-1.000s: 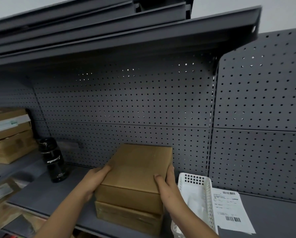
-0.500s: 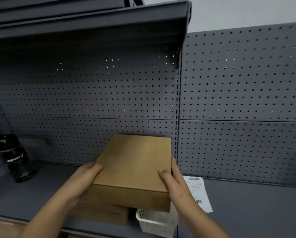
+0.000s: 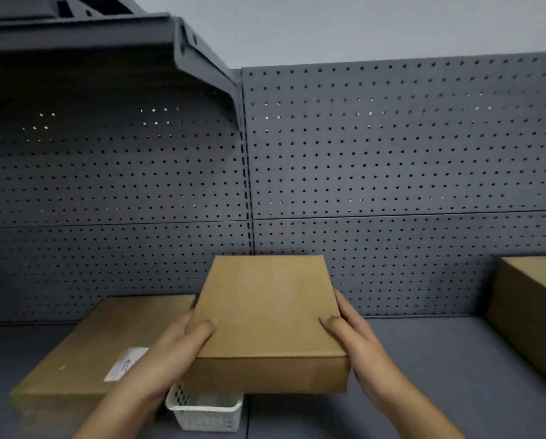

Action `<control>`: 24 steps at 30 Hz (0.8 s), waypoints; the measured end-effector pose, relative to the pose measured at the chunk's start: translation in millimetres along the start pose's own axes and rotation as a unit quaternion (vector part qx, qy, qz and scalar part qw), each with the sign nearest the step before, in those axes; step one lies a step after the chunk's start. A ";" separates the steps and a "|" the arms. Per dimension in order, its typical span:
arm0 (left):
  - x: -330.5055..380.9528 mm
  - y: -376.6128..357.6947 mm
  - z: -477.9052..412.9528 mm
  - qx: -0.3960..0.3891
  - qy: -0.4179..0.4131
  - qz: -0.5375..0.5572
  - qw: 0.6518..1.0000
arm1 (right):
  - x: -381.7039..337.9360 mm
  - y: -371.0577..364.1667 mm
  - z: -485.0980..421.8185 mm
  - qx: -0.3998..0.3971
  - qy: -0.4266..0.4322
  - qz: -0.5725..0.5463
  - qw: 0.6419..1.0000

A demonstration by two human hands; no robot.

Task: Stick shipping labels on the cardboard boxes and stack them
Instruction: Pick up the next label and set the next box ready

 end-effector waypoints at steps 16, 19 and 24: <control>-64.0 -180.9 13.6 -0.076 0.001 0.080 0.994 | 58.8 176.2 30.1 0.039 -0.054 0.055 0.996; -74.6 -206.9 15.4 -0.077 0.007 0.074 0.994 | 76.1 199.4 32.8 0.043 -0.076 0.039 0.995; -91.3 -234.0 8.8 -0.073 -0.005 0.054 0.996 | 103.3 223.5 38.6 0.049 -0.099 0.035 0.993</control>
Point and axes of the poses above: each hand's wrist, its own z-axis away from the middle knuckle, its own y-axis out of the back of the hand, x = y × z, the point moved 5 cm from there along -z, towards the middle knuckle, and after that the axes turned 14 degrees about z, right-handed, at the moved point
